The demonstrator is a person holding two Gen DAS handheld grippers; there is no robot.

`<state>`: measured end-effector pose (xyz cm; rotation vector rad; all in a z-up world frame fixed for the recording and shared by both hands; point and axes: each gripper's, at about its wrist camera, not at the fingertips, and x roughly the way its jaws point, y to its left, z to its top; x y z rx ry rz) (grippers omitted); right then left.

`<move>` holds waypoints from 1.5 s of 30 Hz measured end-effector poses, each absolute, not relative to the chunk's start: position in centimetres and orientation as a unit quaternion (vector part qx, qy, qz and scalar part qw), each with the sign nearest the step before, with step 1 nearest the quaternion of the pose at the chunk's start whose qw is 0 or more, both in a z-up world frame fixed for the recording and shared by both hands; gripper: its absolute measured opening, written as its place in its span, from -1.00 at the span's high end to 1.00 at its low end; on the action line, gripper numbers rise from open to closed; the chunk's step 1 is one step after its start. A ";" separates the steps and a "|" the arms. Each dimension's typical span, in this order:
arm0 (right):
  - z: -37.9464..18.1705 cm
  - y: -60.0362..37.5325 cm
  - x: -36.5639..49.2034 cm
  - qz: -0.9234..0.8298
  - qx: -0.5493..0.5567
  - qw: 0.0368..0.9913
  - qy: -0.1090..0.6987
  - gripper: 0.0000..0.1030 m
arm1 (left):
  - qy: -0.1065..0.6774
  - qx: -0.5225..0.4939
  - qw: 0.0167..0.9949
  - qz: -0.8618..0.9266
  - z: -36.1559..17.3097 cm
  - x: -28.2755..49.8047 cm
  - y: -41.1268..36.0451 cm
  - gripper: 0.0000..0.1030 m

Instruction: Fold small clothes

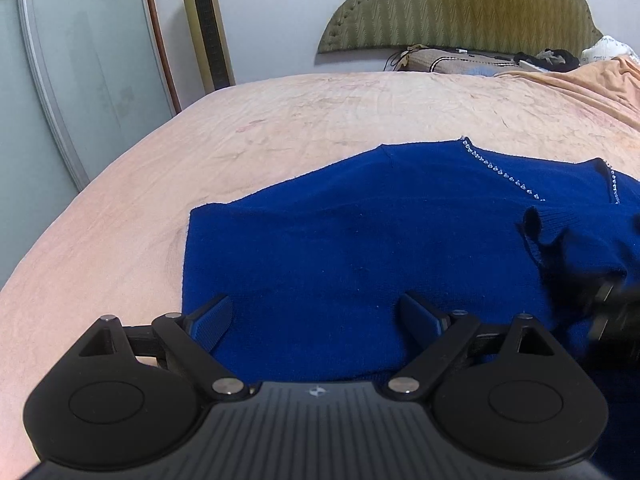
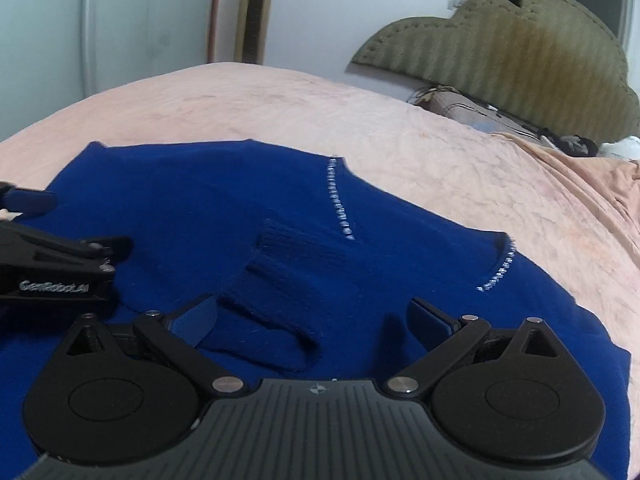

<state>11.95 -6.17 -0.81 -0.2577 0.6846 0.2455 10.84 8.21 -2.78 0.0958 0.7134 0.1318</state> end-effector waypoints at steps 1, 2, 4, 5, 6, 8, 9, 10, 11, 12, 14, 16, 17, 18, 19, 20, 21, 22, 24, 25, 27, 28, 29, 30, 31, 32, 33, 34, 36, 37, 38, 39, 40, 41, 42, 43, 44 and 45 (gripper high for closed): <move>-0.6 -6.2 11.1 0.093 -0.122 0.934 0.324 -0.96 | 0.349 0.046 0.934 0.064 -2.8 10.9 8.3 -0.79; -0.4 -6.5 10.8 0.059 -0.120 0.940 0.313 -0.96 | 0.348 0.045 0.934 0.063 -2.8 10.9 8.3 -0.79; 0.2 -8.5 10.5 -0.006 -0.092 0.952 0.292 -0.97 | 0.347 0.044 0.935 0.063 -2.8 10.8 8.4 -0.79; 0.5 -9.9 10.2 -0.029 -0.060 0.957 0.281 -0.97 | 0.347 0.044 0.935 0.063 -2.9 10.8 8.4 -0.79; 0.9 -11.4 9.9 -0.048 -0.021 0.961 0.271 -0.97 | 0.346 0.044 0.935 0.063 -2.9 10.8 8.4 -0.79; 1.5 -13.9 9.1 -0.090 0.041 0.963 0.251 -0.99 | 0.345 0.044 0.935 0.063 -2.9 10.8 8.4 -0.80; 1.6 -14.8 8.8 -0.091 0.060 0.963 0.246 -0.99 | 0.345 0.043 0.935 0.063 -2.9 10.8 8.4 -0.80; 1.6 -15.5 8.7 -0.071 0.073 0.962 0.252 -0.99 | 0.345 0.043 0.936 0.063 -2.9 10.8 8.4 -0.80; 1.6 -15.7 8.8 -0.043 0.082 0.959 0.266 -0.98 | 0.345 0.043 0.935 0.062 -2.9 10.8 8.4 -0.80; 1.4 -15.9 8.8 -0.016 0.095 0.955 0.280 -0.96 | 0.345 0.043 0.935 0.062 -2.9 10.8 8.4 -0.80; 1.0 -16.3 8.6 0.019 0.128 0.946 0.296 -0.96 | 0.346 0.041 0.935 0.061 -2.9 10.8 8.5 -0.80; 0.5 -17.1 8.9 0.028 0.167 0.935 0.312 -0.88 | 0.347 0.040 0.935 0.061 -2.9 10.8 8.5 -0.80; 0.1 -17.6 9.1 0.027 0.189 0.928 0.320 -0.84 | 0.346 0.041 0.935 0.061 -2.9 10.8 8.5 -0.80; -0.3 -17.9 9.2 0.027 0.209 0.922 0.325 -0.78 | 0.346 0.041 0.935 0.062 -2.9 10.8 8.4 -0.80; -0.6 -18.3 9.4 0.034 0.229 0.917 0.326 -0.73 | 0.347 0.041 0.935 0.062 -2.9 10.8 8.5 -0.80; -0.6 -18.4 9.5 0.044 0.239 0.914 0.324 -0.71 | 0.347 0.042 0.935 0.062 -2.8 10.9 8.4 -0.80; -0.5 -18.3 9.9 0.052 0.242 0.913 0.324 -0.61 | 0.348 0.043 0.934 0.063 -2.8 10.9 8.4 -0.80; -0.4 -18.3 10.2 0.065 0.243 0.911 0.326 -0.43 | 0.350 0.043 0.934 0.064 -2.6 10.9 8.4 -0.80; -0.6 -18.2 11.0 0.094 0.252 0.902 0.337 -0.19 | 0.350 0.044 0.933 0.066 -2.4 10.8 8.4 -0.81; -0.8 -18.1 11.6 0.105 0.253 0.898 0.344 -0.10 | 0.349 0.045 0.934 0.068 -2.2 10.6 8.4 -0.81; -1.0 -17.4 12.2 0.118 0.234 0.898 0.354 0.03 | 0.343 0.053 0.935 0.073 -1.9 10.3 8.4 -0.81; -0.8 -17.1 12.5 0.119 0.218 0.901 0.355 0.30 | 0.340 0.057 0.936 0.074 -1.7 10.3 8.3 -0.81; -0.6 -16.9 12.9 0.121 0.206 0.903 0.358 0.55 | 0.335 0.061 0.937 0.077 -1.5 10.2 8.2 -0.81; -0.4 -16.8 13.0 0.121 0.200 0.904 0.359 0.84 | 0.330 0.065 0.939 0.077 -1.1 10.1 8.1 -0.81; -0.1 -17.0 12.9 0.121 0.201 0.904 0.356 0.84 | 0.325 0.068 0.940 0.076 -0.8 10.1 8.0 -0.81; 0.1 -17.3 13.0 0.123 0.203 0.906 0.350 0.85 | 0.321 0.069 0.941 0.075 -0.5 10.3 7.8 -0.81; 0.5 -17.5 12.9 0.123 0.201 0.910 0.342 0.85 | 0.319 0.071 0.942 0.073 -0.2 10.5 7.6 -0.81; 0.9 -17.7 12.9 0.121 0.197 0.914 0.333 0.86 | 0.319 0.072 0.942 0.071 0.0 10.7 7.4 -0.81; 1.8 -18.1 12.9 0.112 0.185 0.924 0.315 0.86 | 0.319 0.068 0.943 0.065 0.6 11.4 7.3 -0.81; 2.3 -18.3 12.8 0.102 0.175 0.930 0.306 0.86 | 0.317 0.064 0.944 0.065 0.9 11.6 7.4 -0.81; 2.7 -18.7 12.6 0.090 0.163 0.936 0.298 0.86 | 0.314 0.059 0.945 0.067 1.2 11.8 7.6 -0.81; 3.2 -19.1 12.3 0.077 0.152 0.942 0.291 0.86 | 0.312 0.051 0.946 0.072 1.5 12.1 7.9 -0.81; 3.6 -19.6 11.9 0.064 0.141 0.946 0.284 0.86 | 0.310 0.042 0.946 0.079 1.8 12.4 8.5 -0.81; 3.9 -20.3 11.6 0.052 0.135 0.949 0.279 0.86 | 0.310 0.033 0.946 0.085 2.0 12.7 9.1 -0.81; 4.2 -21.1 11.2 0.041 0.131 0.951 0.276 0.86 | 0.313 0.020 0.946 0.088 2.2 13.0 9.8 -0.81; 4.3 -21.9 11.0 0.032 0.130 0.952 0.274 0.86 | 0.315 0.006 0.945 0.090 2.4 13.2 10.6 -0.81; 4.4 -22.7 10.6 0.021 0.129 0.953 0.272 0.85 | 0.316 -0.005 0.944 0.091 2.5 13.4 11.2 -0.81; 4.5 -23.6 10.3 0.010 0.127 0.954 0.272 0.85 | 0.315 -0.012 0.945 0.090 2.6 13.5 11.7 -0.81</move>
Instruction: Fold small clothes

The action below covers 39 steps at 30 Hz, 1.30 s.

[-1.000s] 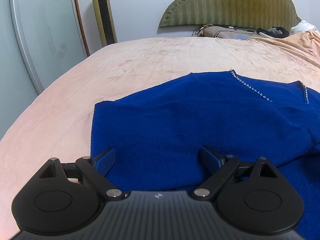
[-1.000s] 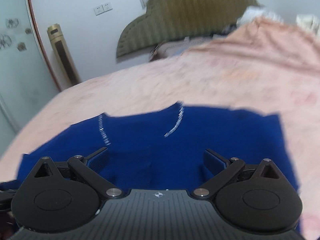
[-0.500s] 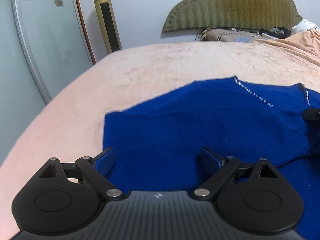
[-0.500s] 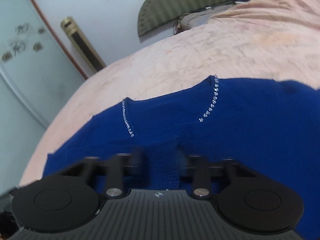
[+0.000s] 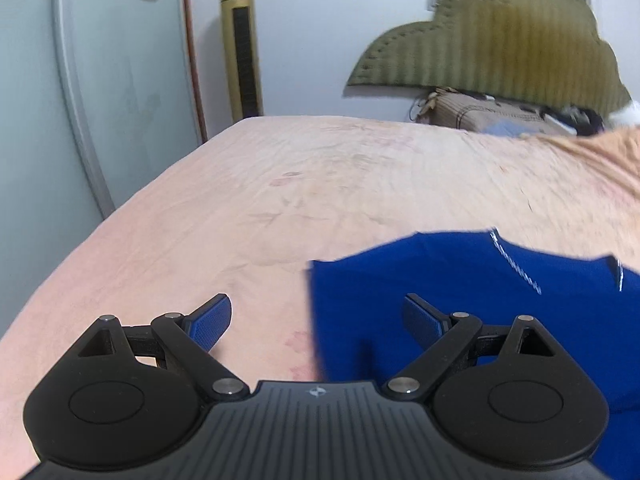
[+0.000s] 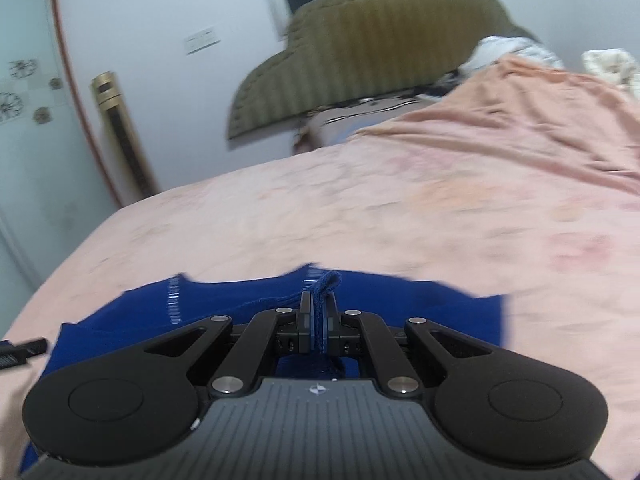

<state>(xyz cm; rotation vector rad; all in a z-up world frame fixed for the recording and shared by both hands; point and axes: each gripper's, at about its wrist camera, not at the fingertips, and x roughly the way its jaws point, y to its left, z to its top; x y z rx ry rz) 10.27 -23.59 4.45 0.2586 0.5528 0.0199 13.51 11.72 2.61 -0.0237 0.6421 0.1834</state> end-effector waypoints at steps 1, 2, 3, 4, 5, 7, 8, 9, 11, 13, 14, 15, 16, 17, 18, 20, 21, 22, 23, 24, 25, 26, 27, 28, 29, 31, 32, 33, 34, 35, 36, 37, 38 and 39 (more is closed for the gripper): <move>4.4 -24.6 9.8 0.000 0.129 0.954 0.272 0.85 | 0.314 -0.014 0.945 0.089 2.6 13.5 12.0 -0.81; 4.3 -25.5 9.4 -0.008 0.132 0.953 0.273 0.85 | 0.314 -0.012 0.945 0.088 2.7 13.5 12.1 -0.81; 4.0 -26.3 9.2 -0.016 0.135 0.952 0.275 0.85 | 0.315 -0.010 0.945 0.088 2.6 13.5 12.1 -0.81; 3.6 -27.1 9.0 -0.024 0.136 0.950 0.278 0.85 | 0.317 -0.007 0.944 0.086 2.6 13.5 11.9 -0.81; 3.2 -27.5 8.8 -0.029 0.137 0.949 0.282 0.85 | 0.321 -0.006 0.943 0.083 2.4 13.6 11.7 -0.81; 2.4 -28.2 8.8 -0.032 0.144 0.946 0.290 0.85 | 0.331 -0.005 0.941 0.070 1.9 13.7 11.1 -0.81; 2.0 -28.3 8.8 -0.032 0.148 0.944 0.294 0.85 | 0.337 -0.002 0.939 0.064 1.6 13.7 10.7 -0.81; 1.6 -28.4 8.9 -0.032 0.149 0.942 0.298 0.85 | 0.344 0.006 0.937 0.058 1.1 13.9 10.3 -0.81; 1.2 -28.2 9.0 -0.036 0.143 0.942 0.301 0.85 | 0.357 0.032 0.932 0.052 0.1 14.3 9.3 -0.81; 1.0 -28.1 9.2 -0.042 0.136 0.942 0.304 0.83 | 0.370 0.054 0.925 0.067 -1.0 14.7 8.7 -0.81; 0.9 -28.1 9.4 -0.046 0.134 0.941 0.308 0.70 | 0.370 0.055 0.924 0.073 -1.1 14.6 8.6 -0.81; 0.8 -28.1 9.5 -0.054 0.130 0.940 0.312 0.61 | 0.364 0.051 0.927 0.072 -1.0 14.2 8.6 -0.81; 0.9 -28.0 9.2 -0.071 0.123 0.941 0.308 0.53 | 0.353 0.047 0.932 0.062 -0.7 13.5 8.4 -0.81; 1.3 -27.7 8.8 -0.087 0.111 0.945 0.296 0.50 | 0.346 0.046 0.936 0.052 -0.4 13.0 8.0 -0.81; 1.7 -27.4 8.3 -0.098 0.099 0.950 0.281 0.51 | 0.343 0.050 0.937 0.044 -0.2 12.7 7.4 -0.81; 2.4 -26.6 7.5 -0.086 0.092 0.957 0.260 0.42 | 0.342 0.066 0.937 0.026 -0.3 12.4 6.1 -0.81; 2.4 -26.3 7.4 -0.065 0.097 0.959 0.258 0.32 | 0.345 0.073 0.936 0.019 -0.5 12.4 5.5 -0.81; 2.3 -25.9 7.5 -0.039 0.103 0.959 0.263 0.20 | 0.352 0.079 0.933 0.014 -0.9 12.6 5.0 -0.81; 1.9 -25.6 7.8 -0.019 0.106 0.956 0.274 0.16 | 0.362 0.083 0.929 0.012 -1.4 12.8 4.6 -0.81; 1.4 -25.3 8.3 -0.003 0.109 0.951 0.291 0.10 | 0.368 0.082 0.926 0.011 -1.9 12.9 4.4 -0.80; 0.7 -25.1 8.9 0.000 0.106 0.943 0.315 0.08 | 0.369 0.079 0.926 0.013 -2.2 12.9 4.3 -0.80; 0.1 -24.9 9.3 -0.011 0.096 0.939 0.331 0.09 | 0.368 0.076 0.927 0.014 -2.2 12.7 4.3 -0.81; -0.3 -24.8 9.4 -0.028 0.085 0.937 0.338 0.09 | 0.368 0.074 0.927 0.014 -2.1 12.6 4.4 -0.80; -0.4 -24.8 9.3 -0.044 0.079 0.937 0.336 0.08 | 0.367 0.072 0.927 0.012 -2.0 12.4 4.5 -0.81; -0.2 -24.8 8.9 -0.049 0.081 0.939 0.330 0.04 | 0.366 0.072 0.928 0.011 -2.0 12.3 4.5 -0.81; 0.3 -24.3 8.1 -0.039 0.081 0.944 0.318 -0.14 | 0.367 0.070 0.927 0.013 -1.8 12.1 4.5 -0.81; 0.5 -23.9 7.9 -0.032 0.074 0.946 0.313 -0.20 | 0.367 0.068 0.927 0.013 -1.8 12.1 4.6 -0.81; 0.5 -23.5 7.7 -0.024 0.066 0.948 0.310 -0.32 | 0.367 0.066 0.928 0.013 -1.7 11.9 4.6 -0.81; 0.4 -23.2 7.6 -0.018 0.060 0.949 0.310 -0.40 | 0.368 0.064 0.928 0.012 -1.7 11.8 4.5 -0.81; 0.3 -23.0 7.6 -0.016 0.053 0.947 0.315 -0.41 | 0.368 0.064 0.928 0.011 -1.7 11.7 4.5 -0.81; -0.1 -22.8 7.7 -0.019 0.046 0.944 0.325 -0.42 | 0.367 0.064 0.928 0.010 -1.7 11.4 4.5 -0.81; -0.4 -22.7 7.7 -0.026 0.040 0.942 0.332 -0.43 | 0.367 0.065 0.928 0.009 -1.6 11.2 4.5 -0.81; -0.4 -22.6 7.6 -0.031 0.036 0.942 0.332 -0.43 | 0.367 0.065 0.928 0.009 -1.6 11.1 4.5 -0.81; -0.3 -22.6 7.3 -0.034 0.034 0.944 0.328 -0.43 | 0.367 0.065 0.928 0.009 -1.6 10.9 4.6 -0.81</move>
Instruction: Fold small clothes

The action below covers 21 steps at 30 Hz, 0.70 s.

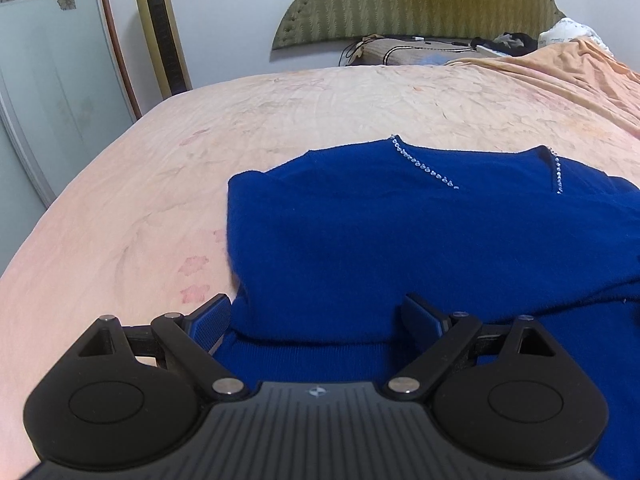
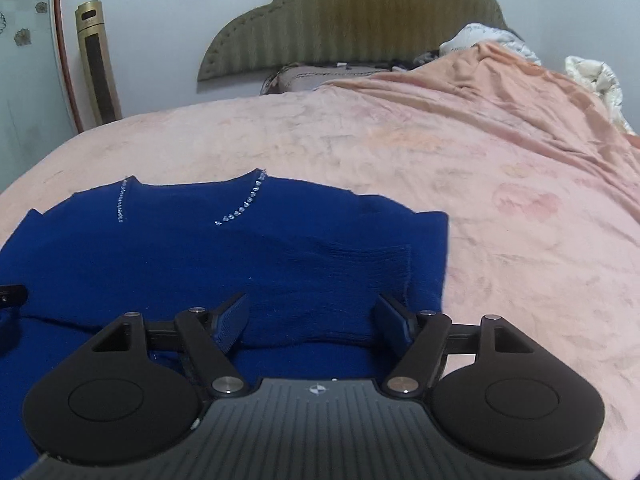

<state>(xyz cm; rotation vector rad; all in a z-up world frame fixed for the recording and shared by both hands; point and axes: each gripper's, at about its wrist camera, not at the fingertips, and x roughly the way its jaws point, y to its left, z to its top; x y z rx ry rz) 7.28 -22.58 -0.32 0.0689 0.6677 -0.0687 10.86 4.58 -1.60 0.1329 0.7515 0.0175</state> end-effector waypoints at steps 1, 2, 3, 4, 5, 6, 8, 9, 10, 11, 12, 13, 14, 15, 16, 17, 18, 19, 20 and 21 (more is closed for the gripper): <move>0.0 -22.4 6.8 -0.035 0.031 0.946 0.321 -0.49 | 0.368 0.064 0.928 0.008 -1.6 10.7 4.6 -0.81; 0.2 -22.1 6.2 -0.032 0.028 0.949 0.314 -0.54 | 0.370 0.061 0.927 0.008 -1.6 10.6 4.6 -0.81; 0.4 -21.9 5.7 -0.027 0.026 0.951 0.307 -0.68 | 0.371 0.057 0.927 0.006 -1.6 10.4 4.6 -0.81; 0.5 -21.7 5.3 -0.021 0.025 0.953 0.302 -0.73 | 0.373 0.053 0.926 0.003 -1.6 10.2 4.7 -0.81; 0.6 -21.5 4.8 -0.016 0.024 0.953 0.300 -0.73 | 0.374 0.050 0.926 0.000 -1.7 9.9 4.7 -0.81; 0.5 -21.3 4.4 -0.011 0.023 0.953 0.301 -0.74 | 0.375 0.048 0.926 -0.004 -1.7 9.6 4.6 -0.81; 0.1 -21.0 3.9 -0.001 0.020 0.950 0.310 -0.77 | 0.379 0.051 0.924 -0.010 -1.9 9.0 4.4 -0.81; -0.2 -21.0 3.7 0.002 0.020 0.948 0.318 -0.77 | 0.379 0.054 0.924 -0.013 -2.0 8.5 4.3 -0.81; -0.4 -20.9 3.6 0.003 0.022 0.946 0.324 -0.77 | 0.379 0.056 0.923 -0.017 -2.0 8.0 4.3 -0.81; -0.6 -21.0 3.3 0.005 0.026 0.945 0.327 -0.77 | 0.378 0.059 0.924 -0.020 -2.0 7.5 4.4 -0.81; -0.7 -21.1 3.0 0.007 0.030 0.944 0.328 -0.77 | 0.376 0.061 0.924 -0.024 -1.9 6.9 4.6 -0.81; -0.7 -21.3 2.6 0.009 0.035 0.945 0.326 -0.77 | 0.373 0.063 0.925 -0.027 -1.8 6.3 4.9 -0.81; -0.5 -21.5 2.1 0.012 0.038 0.945 0.324 -0.77 | 0.369 0.066 0.927 -0.031 -1.6 5.8 5.3 -0.81; -0.4 -21.8 1.7 0.013 0.039 0.946 0.321 -0.77 | 0.365 0.070 0.928 -0.035 -1.4 5.3 5.7 -0.81; -0.1 -22.2 1.2 0.012 0.039 0.947 0.318 -0.77 | 0.362 0.072 0.928 -0.040 -1.2 4.8 6.3 -0.81; 0.1 -22.7 0.8 0.009 0.039 0.948 0.315 -0.78 | 0.362 0.071 0.928 -0.044 -1.1 4.3 6.9 -0.81; 0.4 -23.3 0.4 0.003 0.040 0.949 0.313 -0.78 | 0.365 0.066 0.927 -0.048 -1.0 4.0 7.6 -0.81; 0.6 -24.1 -0.1 -0.004 0.046 0.949 0.311 -0.79 | 0.371 0.055 0.925 -0.054 -1.0 3.7 8.5 -0.81; 0.8 -24.9 -0.5 -0.009 0.055 0.949 0.311 -0.79 | 0.378 0.042 0.923 -0.061 -1.0 3.5 9.3 -0.81; 0.9 -25.7 -1.0 -0.011 0.066 0.948 0.312 -0.79 | 0.388 0.024 0.919 -0.070 -1.2 3.3 10.3 -0.81</move>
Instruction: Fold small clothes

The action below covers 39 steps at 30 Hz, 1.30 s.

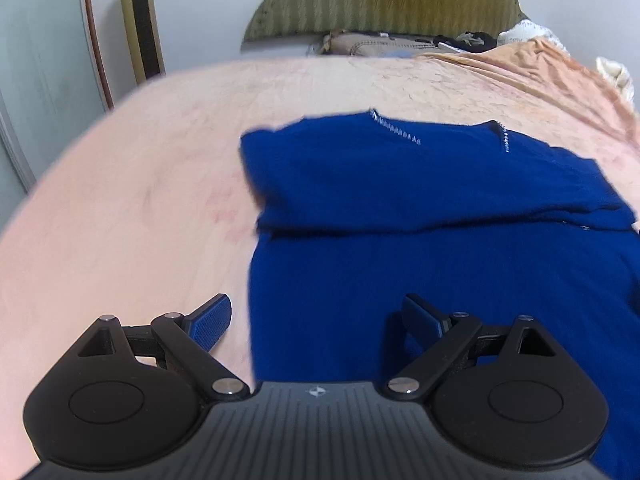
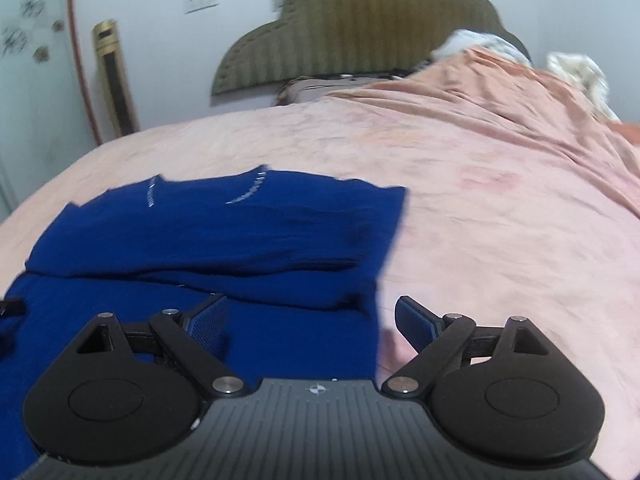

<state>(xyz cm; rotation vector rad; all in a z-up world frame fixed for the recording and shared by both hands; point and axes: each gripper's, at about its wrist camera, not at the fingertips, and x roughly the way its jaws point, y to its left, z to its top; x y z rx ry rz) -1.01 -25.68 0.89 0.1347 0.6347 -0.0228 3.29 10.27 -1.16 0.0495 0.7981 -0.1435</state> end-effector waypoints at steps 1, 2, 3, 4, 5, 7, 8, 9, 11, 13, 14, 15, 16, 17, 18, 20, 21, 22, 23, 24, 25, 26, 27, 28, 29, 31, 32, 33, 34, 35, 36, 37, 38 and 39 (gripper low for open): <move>0.9 -26.5 -1.5 -0.009 0.080 0.946 0.314 -0.80 | 0.398 0.005 0.914 -0.077 -1.3 3.0 11.1 -0.81; 0.8 -27.1 -2.1 -0.006 0.092 0.944 0.317 -0.80 | 0.406 -0.012 0.910 -0.084 -1.5 2.9 11.8 -0.81; 0.6 -27.5 -2.6 -0.002 0.102 0.941 0.323 -0.80 | 0.412 -0.027 0.906 -0.089 -1.7 2.7 12.5 -0.81; 0.3 -27.9 -3.1 0.005 0.108 0.937 0.331 -0.80 | 0.415 -0.036 0.905 -0.092 -1.8 2.3 13.0 -0.81; 0.1 -28.1 -3.6 0.014 0.113 0.933 0.341 -0.80 | 0.413 -0.037 0.905 -0.094 -1.7 2.0 13.1 -0.81; -0.3 -28.2 -4.9 0.023 0.114 0.928 0.354 -0.80 | 0.412 -0.032 0.905 -0.100 -1.6 1.2 13.3 -0.81; -0.4 -28.2 -5.5 0.025 0.111 0.927 0.357 -0.80 | 0.414 -0.031 0.903 -0.108 -1.6 0.9 13.3 -0.81; -0.4 -28.2 -6.1 0.027 0.109 0.926 0.360 -0.80 | 0.417 -0.031 0.901 -0.116 -1.7 0.7 13.3 -0.81; -0.3 -28.3 -7.3 0.030 0.108 0.924 0.365 -0.73 | 0.420 -0.029 0.898 -0.130 -1.8 0.1 13.2 -0.81; -0.1 -28.4 -8.4 0.025 0.114 0.923 0.366 -0.61 | 0.421 -0.025 0.895 -0.144 -1.7 -0.4 12.8 -0.81; -0.1 -28.4 -8.8 0.026 0.120 0.922 0.368 -0.53 | 0.422 -0.027 0.893 -0.151 -1.7 -0.5 12.6 -0.81; -0.1 -28.4 -9.2 0.032 0.125 0.920 0.371 -0.33 | 0.423 -0.030 0.892 -0.157 -1.7 -0.6 12.4 -0.79; -0.3 -28.1 -9.5 0.038 0.124 0.918 0.376 -0.19 | 0.423 -0.032 0.891 -0.163 -1.7 -0.8 12.1 -0.78; -0.4 -27.6 -9.8 0.042 0.116 0.918 0.378 -0.15 | 0.423 -0.032 0.890 -0.170 -1.8 -0.9 11.8 -0.75; -0.4 -27.1 -10.0 0.045 0.105 0.919 0.378 0.01 | 0.423 -0.030 0.889 -0.174 -1.8 -1.0 11.5 -0.51; -0.4 -26.2 -10.3 0.062 0.090 0.918 0.380 0.48 | 0.418 -0.004 0.894 -0.160 -1.7 -1.4 10.7 0.09; -0.3 -26.0 -10.3 0.069 0.094 0.918 0.380 0.81 | 0.418 0.004 0.895 -0.155 -1.6 -1.5 10.5 0.53; -0.3 -25.8 -10.3 0.073 0.099 0.917 0.378 0.81 | 0.424 -0.007 0.892 -0.157 -1.5 -1.4 10.7 0.81; -0.2 -25.7 -10.3 0.075 0.098 0.919 0.375 0.82 | 0.431 -0.025 0.887 -0.163 -1.4 -1.3 11.0 0.81; -0.1 -25.6 -10.3 0.075 0.099 0.920 0.372 0.83 | 0.432 -0.034 0.887 -0.161 -1.1 -1.3 11.2 0.83; 0.2 -25.7 -10.3 0.079 0.106 0.921 0.366 0.83 | 0.428 -0.035 0.889 -0.158 -0.7 -1.4 11.3 0.84; 0.7 -25.9 -10.3 0.086 0.117 0.922 0.358 0.84 | 0.421 -0.035 0.892 -0.159 -0.2 -1.6 11.3 0.84; 1.2 -26.1 -10.4 0.093 0.126 0.924 0.349 0.84 | 0.414 -0.038 0.895 -0.162 0.4 -1.8 11.3 0.84; 2.0 -26.3 -10.4 0.096 0.132 0.927 0.338 0.84 | 0.406 -0.042 0.897 -0.168 1.1 -1.9 11.3 0.84; 2.9 -26.5 -10.4 0.098 0.134 0.931 0.325 0.84 | 0.397 -0.045 0.900 -0.172 1.8 -1.8 11.3 0.84; 4.5 -27.0 -9.9 0.100 0.131 0.939 0.303 0.84 | 0.382 -0.048 0.906 -0.177 2.9 -1.3 11.2 0.84; 5.1 -27.1 -9.4 0.099 0.125 0.942 0.294 0.84 | 0.377 -0.049 0.909 -0.174 3.3 -0.8 11.0 0.84; 5.6 -27.2 -8.8 0.095 0.116 0.947 0.284 0.84 | 0.370 -0.046 0.913 -0.166 3.7 -0.1 10.8 0.84; 6.0 -27.1 -8.1 0.091 0.108 0.951 0.276 0.84 | 0.362 -0.042 0.918 -0.158 3.9 0.6 10.6 0.84; 6.3 -27.1 -7.1 0.085 0.101 0.954 0.269 0.84 | 0.357 -0.040 0.921 -0.150 4.0 1.3 10.5 0.84; 6.4 -27.3 -6.2 0.079 0.101 0.956 0.263 0.84 | 0.356 -0.039 0.923 -0.141 3.9 2.2 10.3 0.84; 6.4 -27.6 -5.1 0.073 0.105 0.957 0.260 0.84 | 0.358 -0.039 0.923 -0.136 3.8 3.3 10.2 0.84; 6.2 -27.8 -4.0 0.064 0.105 0.958 0.259 0.84 | 0.361 -0.040 0.922 -0.132 3.5 4.2 10.1 0.84; 5.9 -28.0 -2.8 0.051 0.100 0.959 0.262 0.84 | 0.365 -0.042 0.922 -0.125 3.1 5.1 10.0 0.84</move>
